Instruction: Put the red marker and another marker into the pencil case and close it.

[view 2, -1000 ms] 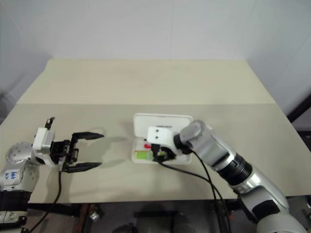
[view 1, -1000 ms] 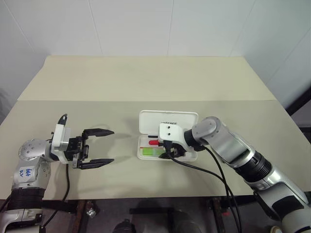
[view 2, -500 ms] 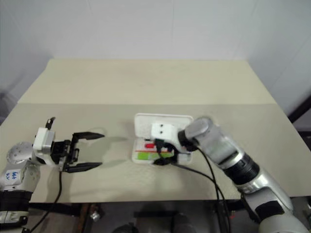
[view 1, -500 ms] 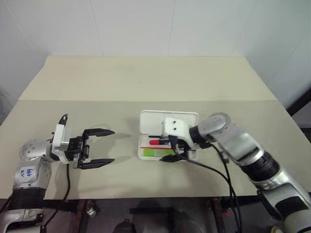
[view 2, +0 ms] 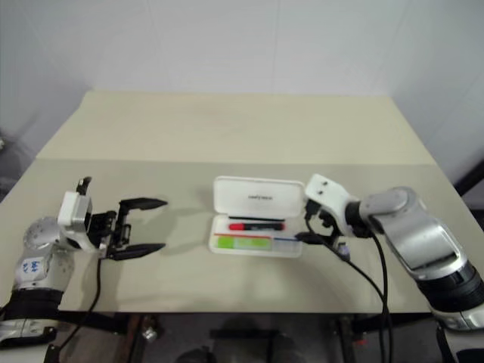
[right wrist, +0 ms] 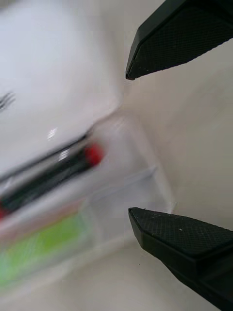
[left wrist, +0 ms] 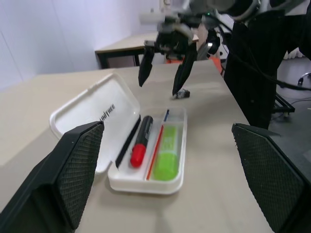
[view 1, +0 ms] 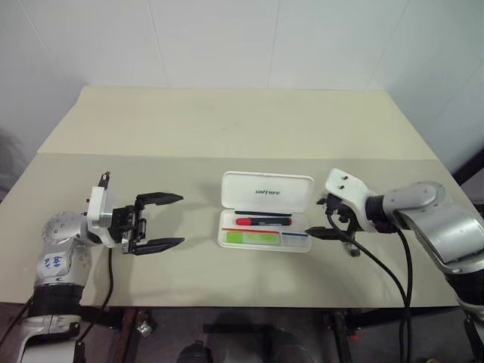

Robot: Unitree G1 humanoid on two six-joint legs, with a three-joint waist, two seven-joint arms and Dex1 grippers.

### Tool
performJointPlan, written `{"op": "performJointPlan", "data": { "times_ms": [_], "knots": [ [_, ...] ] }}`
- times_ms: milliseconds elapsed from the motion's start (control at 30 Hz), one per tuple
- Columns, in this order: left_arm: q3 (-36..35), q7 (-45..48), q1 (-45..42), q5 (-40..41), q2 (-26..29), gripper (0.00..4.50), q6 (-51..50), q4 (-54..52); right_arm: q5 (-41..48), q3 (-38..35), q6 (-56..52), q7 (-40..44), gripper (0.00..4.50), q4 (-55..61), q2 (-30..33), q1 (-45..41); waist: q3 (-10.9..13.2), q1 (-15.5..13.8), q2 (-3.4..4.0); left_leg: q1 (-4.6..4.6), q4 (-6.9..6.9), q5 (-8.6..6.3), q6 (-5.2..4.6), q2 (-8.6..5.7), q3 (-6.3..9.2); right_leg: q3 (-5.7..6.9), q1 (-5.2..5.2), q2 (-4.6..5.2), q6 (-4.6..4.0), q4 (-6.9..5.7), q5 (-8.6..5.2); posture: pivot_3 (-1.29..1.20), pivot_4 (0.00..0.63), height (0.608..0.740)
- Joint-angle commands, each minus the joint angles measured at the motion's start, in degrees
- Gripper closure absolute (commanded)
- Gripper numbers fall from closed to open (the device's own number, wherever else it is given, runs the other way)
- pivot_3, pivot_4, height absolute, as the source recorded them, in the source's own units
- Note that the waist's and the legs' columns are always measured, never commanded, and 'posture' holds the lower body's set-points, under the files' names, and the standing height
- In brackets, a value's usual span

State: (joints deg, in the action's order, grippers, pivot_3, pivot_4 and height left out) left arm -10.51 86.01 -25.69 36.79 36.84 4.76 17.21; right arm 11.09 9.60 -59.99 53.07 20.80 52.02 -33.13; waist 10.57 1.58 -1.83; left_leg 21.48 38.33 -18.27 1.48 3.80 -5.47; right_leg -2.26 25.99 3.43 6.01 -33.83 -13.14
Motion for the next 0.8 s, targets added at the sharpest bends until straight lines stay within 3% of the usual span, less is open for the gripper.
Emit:
{"op": "performJointPlan", "data": {
  "times_ms": [33,300,800],
  "knots": [
    [1.0,4.5,-2.7,-0.3,-1.4,0.00,1.3,2.5,-1.8,-4.9,-2.9,-6.5,0.04,3.6,0.4,3.7,0.0,0.0,0.00,0.01,0.01,0.00,0.00,-0.01,0.00,-0.01,0.00,0.01,0.00,0.00,0.00,0.00,0.150,0.740],
    [3.4,6.3,-7.1,-1.2,-3.6,0.00,2.5,7.5,0.4,-8.6,-11.8,-12.8,0.04,9.7,-0.8,10.1,0.0,0.1,-0.01,0.03,0.03,0.00,-0.01,-0.01,0.04,-0.01,-0.01,-0.02,0.04,0.01,0.02,0.00,0.150,0.740],
    [4.7,6.5,-8.4,-0.8,-3.6,0.00,3.6,9.5,2.6,-11.0,-20.3,-19.8,0.04,10.8,-3.5,14.2,0.0,0.0,-0.01,0.02,0.14,0.00,-0.02,-0.01,0.09,-0.02,-0.09,-0.01,0.04,0.01,0.02,0.00,0.150,0.740]
  ]
}}
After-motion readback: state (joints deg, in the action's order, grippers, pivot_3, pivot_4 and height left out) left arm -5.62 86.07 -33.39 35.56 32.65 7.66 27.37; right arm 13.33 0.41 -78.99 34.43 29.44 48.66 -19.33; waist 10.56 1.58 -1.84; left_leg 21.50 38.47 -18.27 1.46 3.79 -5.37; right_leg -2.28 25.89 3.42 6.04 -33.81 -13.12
